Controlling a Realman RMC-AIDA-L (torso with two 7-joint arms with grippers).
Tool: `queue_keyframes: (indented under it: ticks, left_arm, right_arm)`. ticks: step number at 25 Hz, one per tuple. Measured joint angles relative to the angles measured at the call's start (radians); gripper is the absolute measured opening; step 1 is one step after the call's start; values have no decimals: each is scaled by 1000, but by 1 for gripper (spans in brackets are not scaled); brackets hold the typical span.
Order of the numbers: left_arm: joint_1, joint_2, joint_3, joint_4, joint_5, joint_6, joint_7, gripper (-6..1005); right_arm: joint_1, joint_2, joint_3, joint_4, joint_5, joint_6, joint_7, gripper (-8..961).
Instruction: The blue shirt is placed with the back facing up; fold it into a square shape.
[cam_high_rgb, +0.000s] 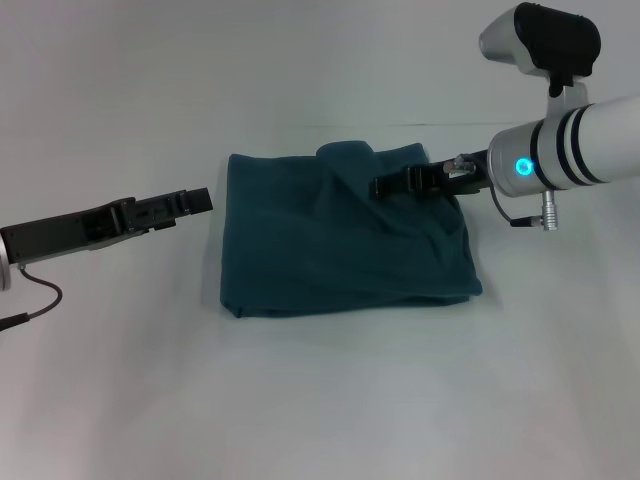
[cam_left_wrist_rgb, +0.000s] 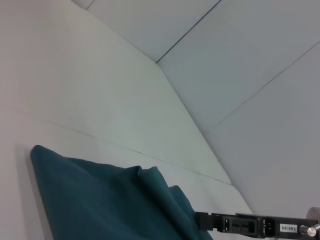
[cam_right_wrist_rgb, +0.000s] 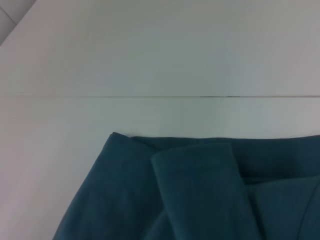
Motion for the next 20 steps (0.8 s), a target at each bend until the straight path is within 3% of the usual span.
queue_keyframes:
  ticks: [20]
  left_arm:
    - [-3,3,-10,0,-17,-5,0,949]
  right_arm:
    - [11,7,-23,44,6,28,0,788]
